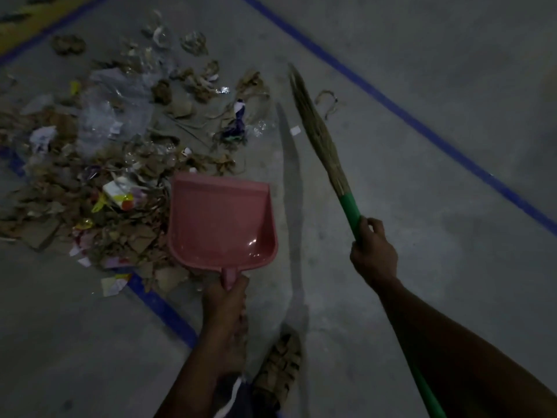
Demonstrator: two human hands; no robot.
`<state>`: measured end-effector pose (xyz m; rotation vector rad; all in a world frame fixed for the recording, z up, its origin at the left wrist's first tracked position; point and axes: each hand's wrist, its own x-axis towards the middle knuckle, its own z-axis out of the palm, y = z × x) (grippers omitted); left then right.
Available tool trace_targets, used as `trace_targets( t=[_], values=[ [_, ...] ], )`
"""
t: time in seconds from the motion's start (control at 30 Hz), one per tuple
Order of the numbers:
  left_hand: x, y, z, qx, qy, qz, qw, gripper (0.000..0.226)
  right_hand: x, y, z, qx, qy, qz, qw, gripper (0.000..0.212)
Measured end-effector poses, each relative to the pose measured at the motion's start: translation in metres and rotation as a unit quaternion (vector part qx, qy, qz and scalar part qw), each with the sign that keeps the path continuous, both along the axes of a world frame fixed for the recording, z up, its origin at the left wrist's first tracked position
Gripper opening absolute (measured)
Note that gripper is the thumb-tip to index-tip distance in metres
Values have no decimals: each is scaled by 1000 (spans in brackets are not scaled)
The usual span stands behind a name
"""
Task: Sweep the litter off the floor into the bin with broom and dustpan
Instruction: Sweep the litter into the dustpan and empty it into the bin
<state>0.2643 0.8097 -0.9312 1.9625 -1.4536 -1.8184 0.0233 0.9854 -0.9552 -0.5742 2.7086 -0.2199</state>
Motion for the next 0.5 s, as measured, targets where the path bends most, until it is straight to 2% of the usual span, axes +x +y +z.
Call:
trace_targets(
  t=[0.27, 0.4, 0.5],
  values=[
    [-80, -24, -32, 4, 21, -13, 1000, 20, -106, -40, -20, -25, 11, -79, 997, 55],
    [-105, -37, -45, 22, -3, -28, 999, 24, -144, -63, -35, -23, -29, -143, 989, 44],
    [-118, -48, -50, 31, -21, -34, 999, 27, -165, -77, -51, -1, -72, -171, 983, 45]
  ],
)
